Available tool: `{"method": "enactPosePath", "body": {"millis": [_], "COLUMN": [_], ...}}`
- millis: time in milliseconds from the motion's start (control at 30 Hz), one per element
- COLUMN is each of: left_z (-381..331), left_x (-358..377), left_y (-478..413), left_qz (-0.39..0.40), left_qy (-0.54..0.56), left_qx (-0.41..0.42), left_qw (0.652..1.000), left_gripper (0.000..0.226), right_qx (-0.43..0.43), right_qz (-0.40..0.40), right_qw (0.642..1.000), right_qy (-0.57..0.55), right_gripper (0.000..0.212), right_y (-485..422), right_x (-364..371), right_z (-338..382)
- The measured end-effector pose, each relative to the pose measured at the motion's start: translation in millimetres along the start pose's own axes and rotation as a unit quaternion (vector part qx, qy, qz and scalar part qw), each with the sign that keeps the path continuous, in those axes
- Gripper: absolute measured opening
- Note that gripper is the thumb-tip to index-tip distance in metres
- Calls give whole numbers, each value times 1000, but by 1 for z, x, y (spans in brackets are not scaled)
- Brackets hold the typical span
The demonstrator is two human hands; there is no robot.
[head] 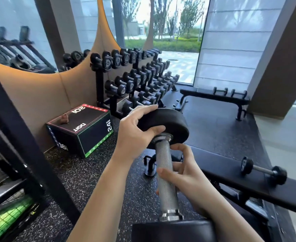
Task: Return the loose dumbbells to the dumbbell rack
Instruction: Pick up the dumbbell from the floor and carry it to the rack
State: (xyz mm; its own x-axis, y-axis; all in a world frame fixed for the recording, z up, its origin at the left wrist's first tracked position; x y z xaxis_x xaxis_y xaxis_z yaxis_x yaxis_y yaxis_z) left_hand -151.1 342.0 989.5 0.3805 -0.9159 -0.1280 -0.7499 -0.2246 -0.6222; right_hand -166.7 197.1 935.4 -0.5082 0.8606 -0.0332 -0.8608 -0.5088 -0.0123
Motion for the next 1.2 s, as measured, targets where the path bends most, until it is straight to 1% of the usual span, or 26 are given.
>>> {"method": "enactPosePath", "body": {"millis": [100,267,433,500,667,767,933,1200], "left_z": [23,56,91,109,170,210,279,368], "left_x": [-41,-95,-123,-127,-130,-123,-107,-82], "left_y": [-18,-46,-73,-86,-125,-162,-248,-377], "left_qz": [-18,-43,-60,-64,-78,-76,-70,-53], "left_qy": [-11,-24,-24,-30,-12,-19,-41,-46], "left_qx": [-2,3,-5,-14,-65,-86,-86,-101], "left_qw": [1000,999,998,997,995,993,993,992], "left_gripper": [47,47,47,47,45,44,43,45], "right_qx": [13,9,1,11,55,67,56,57], "right_qz": [18,47,82,93,103,97,86,85], "right_qw": [1000,999,997,995,993,993,995,995], "right_qy": [-11,-19,-12,-16,-16,-10,15,15], "right_gripper": [47,49,55,56,58,57,55,52], "right_y": [-36,-92,-138,-160,-227,-281,-388,-536], "right_x": [33,76,99,102,94,82,53,6], "right_z": [0,2,1,-5,-23,-34,-38,-34]}}
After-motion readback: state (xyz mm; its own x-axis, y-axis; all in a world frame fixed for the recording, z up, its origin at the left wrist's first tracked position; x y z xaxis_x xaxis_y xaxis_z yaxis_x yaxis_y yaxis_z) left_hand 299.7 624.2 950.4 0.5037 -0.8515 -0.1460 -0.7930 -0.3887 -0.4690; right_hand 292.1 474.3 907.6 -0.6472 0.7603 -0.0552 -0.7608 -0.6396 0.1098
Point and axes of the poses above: each hand's wrist, its own y-axis away from the middle knuckle, its own x-axis out of the palm, z = x × y, the point moved 3 cm from there along -y, towards the middle knuckle, and after that the axes turned 3 degrees about y, right-handed, at the moved point
